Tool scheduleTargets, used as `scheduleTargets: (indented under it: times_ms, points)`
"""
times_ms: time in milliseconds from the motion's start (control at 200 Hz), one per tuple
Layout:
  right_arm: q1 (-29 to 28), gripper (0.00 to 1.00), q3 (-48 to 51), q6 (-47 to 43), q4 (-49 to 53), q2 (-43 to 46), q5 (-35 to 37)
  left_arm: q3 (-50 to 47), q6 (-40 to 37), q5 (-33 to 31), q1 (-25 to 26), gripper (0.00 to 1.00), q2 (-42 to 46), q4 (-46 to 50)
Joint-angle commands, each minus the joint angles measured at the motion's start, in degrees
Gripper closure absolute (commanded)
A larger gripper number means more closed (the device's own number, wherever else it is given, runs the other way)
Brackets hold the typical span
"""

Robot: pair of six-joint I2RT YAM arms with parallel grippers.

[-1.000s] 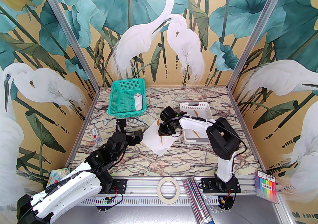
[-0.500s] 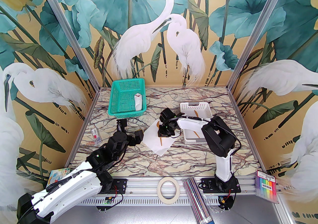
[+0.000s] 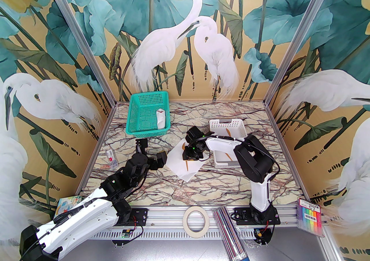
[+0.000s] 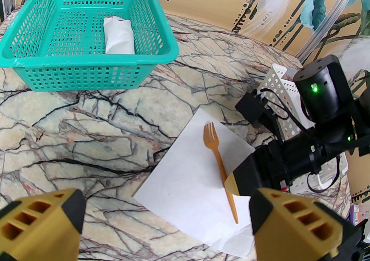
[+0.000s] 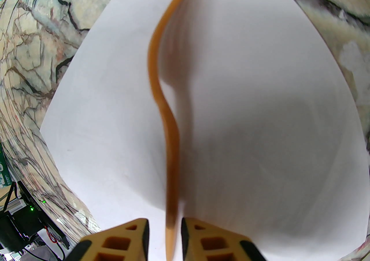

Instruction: Place the utensils on the paper napkin and roll it up

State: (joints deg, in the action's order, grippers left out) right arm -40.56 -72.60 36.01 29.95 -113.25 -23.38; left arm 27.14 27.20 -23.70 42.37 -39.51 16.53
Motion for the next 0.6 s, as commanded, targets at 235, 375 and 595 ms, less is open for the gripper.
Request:
scheduleTargets:
  times_ms: [235,375,595]
  points:
    - [-0.38,0.58,-2.64,-3.64,4.23,9.22,4.39,2.98,-3.80,1.08,-0.39,0.00,-0.06,-2.90]
    - [0.38,0.51,-4.73,-6.60,8.46,13.07,8.23,2.87,-4.73,1.73,-0.41,0.01,0.30,-5.96]
    - [3.99,0.41,-7.48,-11.10,13.73,19.40,11.78,1.69,-5.11,-0.10,-0.36,0.00,1.32,-11.35]
